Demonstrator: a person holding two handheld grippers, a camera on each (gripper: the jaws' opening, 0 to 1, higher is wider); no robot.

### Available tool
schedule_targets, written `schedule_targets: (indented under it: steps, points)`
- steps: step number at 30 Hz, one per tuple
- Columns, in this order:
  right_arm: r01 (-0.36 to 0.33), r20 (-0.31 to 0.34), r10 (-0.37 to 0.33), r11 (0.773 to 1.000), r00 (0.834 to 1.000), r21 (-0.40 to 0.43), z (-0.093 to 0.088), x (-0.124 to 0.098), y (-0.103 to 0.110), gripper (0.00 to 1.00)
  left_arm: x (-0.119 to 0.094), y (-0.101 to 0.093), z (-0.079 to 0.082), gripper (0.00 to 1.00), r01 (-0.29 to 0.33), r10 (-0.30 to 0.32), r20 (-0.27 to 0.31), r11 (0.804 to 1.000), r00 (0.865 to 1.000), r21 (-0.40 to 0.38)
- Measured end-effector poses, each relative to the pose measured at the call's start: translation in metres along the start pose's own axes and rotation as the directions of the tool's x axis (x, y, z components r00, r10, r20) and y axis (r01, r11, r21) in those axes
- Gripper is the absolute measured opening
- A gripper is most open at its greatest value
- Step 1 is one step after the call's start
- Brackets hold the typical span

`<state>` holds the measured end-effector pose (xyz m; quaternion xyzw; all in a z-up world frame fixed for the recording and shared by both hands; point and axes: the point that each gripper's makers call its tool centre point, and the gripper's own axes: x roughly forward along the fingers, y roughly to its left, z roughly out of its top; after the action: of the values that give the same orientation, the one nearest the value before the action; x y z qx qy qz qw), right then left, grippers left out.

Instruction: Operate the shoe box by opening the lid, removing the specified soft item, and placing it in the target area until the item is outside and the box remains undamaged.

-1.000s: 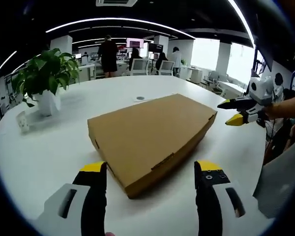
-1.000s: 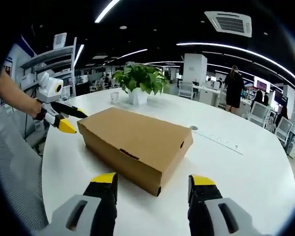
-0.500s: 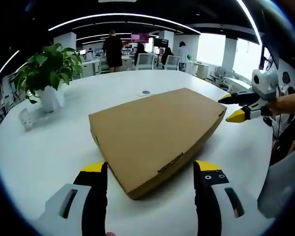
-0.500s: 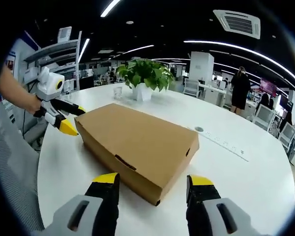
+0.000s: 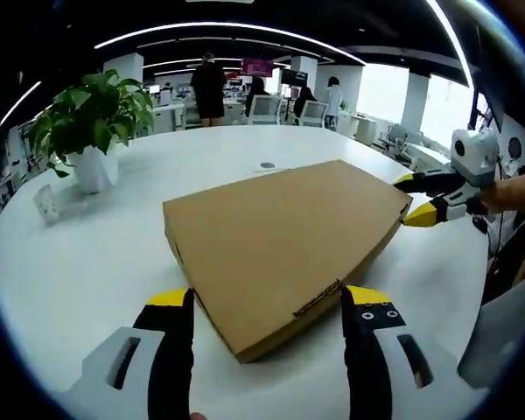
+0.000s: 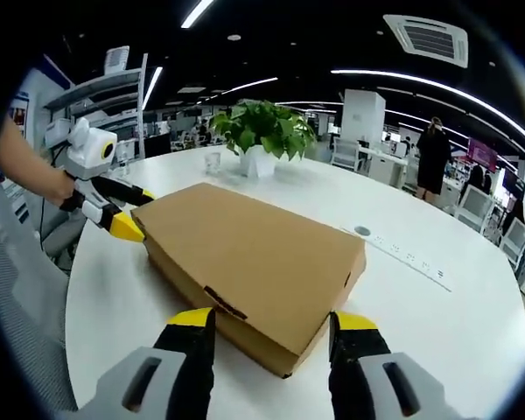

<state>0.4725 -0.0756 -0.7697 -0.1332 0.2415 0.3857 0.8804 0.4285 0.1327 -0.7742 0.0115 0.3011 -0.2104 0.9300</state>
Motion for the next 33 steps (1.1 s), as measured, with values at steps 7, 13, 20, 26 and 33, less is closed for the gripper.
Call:
schedule_targets:
  steps: [7, 13, 20, 26, 33]
  points:
    - [-0.002, -0.002, 0.002, 1.000, 1.000, 0.006, 0.000, 0.001, 0.000, 0.50, 0.000, 0.000, 0.000, 0.70, 0.003, -0.003, 0.013, 1.000, 1.000, 0.004]
    - [0.007, -0.004, -0.007, 1.000, 1.000, 0.014, -0.001, 0.001, 0.001, 0.50, -0.001, 0.000, 0.000, 0.69, 0.014, -0.014, 0.025, 1.000, 1.000, 0.000]
    - [0.024, -0.010, -0.023, 0.998, 1.000, 0.056, 0.001, 0.000, 0.006, 0.51, 0.000, 0.001, 0.001, 0.68, 0.027, -0.028, 0.016, 1.000, 0.999, 0.009]
    - [0.046, -0.021, -0.045, 0.997, 0.999, 0.069, -0.001, -0.003, 0.012, 0.50, -0.001, 0.002, 0.000, 0.68, 0.043, -0.043, 0.014, 0.999, 0.999, 0.020]
    - [0.070, -0.022, -0.068, 0.994, 0.997, 0.080, -0.003, -0.006, 0.020, 0.50, -0.004, 0.005, -0.001, 0.68, 0.068, -0.068, 0.003, 0.997, 0.998, 0.040]
